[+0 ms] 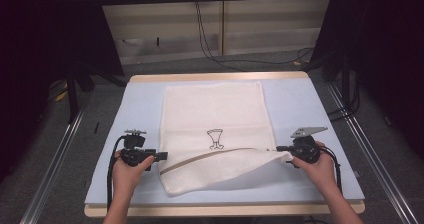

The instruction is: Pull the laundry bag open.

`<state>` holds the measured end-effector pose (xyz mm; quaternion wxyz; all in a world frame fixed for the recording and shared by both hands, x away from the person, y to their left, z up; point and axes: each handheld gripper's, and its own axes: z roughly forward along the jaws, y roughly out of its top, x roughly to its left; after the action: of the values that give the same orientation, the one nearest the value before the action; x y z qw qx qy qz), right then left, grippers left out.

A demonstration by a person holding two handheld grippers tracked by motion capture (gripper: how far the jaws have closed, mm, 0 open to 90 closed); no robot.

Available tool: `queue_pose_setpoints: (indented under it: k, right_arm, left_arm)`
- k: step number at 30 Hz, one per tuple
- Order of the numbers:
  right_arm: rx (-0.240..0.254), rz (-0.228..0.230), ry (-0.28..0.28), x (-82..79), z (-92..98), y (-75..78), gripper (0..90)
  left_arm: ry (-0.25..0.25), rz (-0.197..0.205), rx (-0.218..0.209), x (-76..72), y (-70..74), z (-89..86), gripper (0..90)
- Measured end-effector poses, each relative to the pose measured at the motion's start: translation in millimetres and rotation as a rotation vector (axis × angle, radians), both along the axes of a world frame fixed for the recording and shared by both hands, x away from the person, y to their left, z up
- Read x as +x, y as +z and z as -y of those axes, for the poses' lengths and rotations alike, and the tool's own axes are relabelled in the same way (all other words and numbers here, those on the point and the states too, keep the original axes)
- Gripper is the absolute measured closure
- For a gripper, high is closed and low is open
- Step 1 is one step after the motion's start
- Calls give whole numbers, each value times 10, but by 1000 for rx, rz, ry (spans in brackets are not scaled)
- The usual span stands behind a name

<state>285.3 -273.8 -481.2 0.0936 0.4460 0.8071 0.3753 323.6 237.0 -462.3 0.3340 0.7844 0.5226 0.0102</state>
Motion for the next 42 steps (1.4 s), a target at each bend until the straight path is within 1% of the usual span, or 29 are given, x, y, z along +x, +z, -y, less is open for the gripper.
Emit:
queue_pose_setpoints:
  k: [3,5,6,7,8,9,10,11,12,14,15,16,18,21,22,23,25,27,28,30,31,33,34,35,36,37,38,39,42]
  right_arm:
    - [-20,8,17,-3,-19,8,747]
    - [-20,5,16,-5,-21,11,752]
    - [-17,-2,11,-5,-20,12,755]
    - [-19,-4,6,-6,-22,11,760]
    - [-17,-5,2,-7,-25,11,774]
    - [-14,-9,2,-9,-28,12,785]
    - [-11,-9,-2,-10,-32,11,796]
    - [-10,-12,0,-10,-34,12,804]
    - [-7,-14,-3,-9,-36,12,817]
    - [1,-16,-1,3,-31,10,845]
    - [5,-12,8,11,-30,7,859]
    - [2,-6,15,14,-32,10,865]
    - [1,-10,14,15,-39,21,873]
    - [7,-2,18,28,-32,30,878]
    - [7,-2,18,28,-32,30,878]
    - [1,12,20,51,-33,45,879]
    - [-6,36,12,71,-42,61,880]
    - [-6,59,16,94,-56,68,880]
    - [-15,59,20,95,-67,68,879]
    - [-29,57,33,92,-79,57,877]
    - [-29,60,38,90,-75,50,875]
    - [-23,57,31,86,-70,50,869]
    - [-6,54,18,75,-56,43,840]
    - [-4,52,14,68,-54,41,812]
    - [-2,59,13,63,-47,43,788]
    - [-2,59,13,63,-47,43,788]
    - [5,59,0,48,-41,53,776]
    - [44,61,-12,19,-22,103,743]
    - [70,81,-32,9,-7,168,695]
  left_arm:
    - [-1,3,-13,-50,-32,28,411]
    - [-6,4,-7,-71,-33,59,465]
    - [-7,8,9,-82,-27,67,474]
    - [-16,9,27,-92,-24,72,505]
    - [-6,12,37,-102,-22,78,542]
    - [11,-5,31,-113,-16,92,563]
    - [6,-20,34,-116,-12,98,636]
    - [0,-31,36,-118,-11,102,665]
    - [7,-29,40,-124,-17,112,723]
    - [-10,-45,43,-110,-17,102,781]
    - [-9,-54,33,-104,-21,108,818]
    - [-22,-51,50,-94,-18,105,831]
    - [-34,-51,60,-77,-2,122,847]
    - [-31,-1,76,-23,39,122,856]
    - [-31,-1,76,-23,39,122,856]
    - [-6,35,71,59,71,96,857]
    - [11,58,53,129,83,40,855]
    - [15,46,30,166,71,13,850]
    - [25,47,15,166,64,9,845]
    - [18,48,0,159,51,-14,817]
    - [22,54,-6,150,49,-21,796]
    - [26,55,-19,141,47,-24,682]
    - [20,56,-43,120,47,-21,636]
    - [16,61,-45,106,50,-18,598]
    - [8,53,-57,89,58,-19,560]
    - [8,53,-57,89,58,-19,518]
    - [14,52,-72,64,69,-12,518]
    - [-9,39,-70,48,88,-18,478]
    - [-8,46,-62,21,109,-13,445]
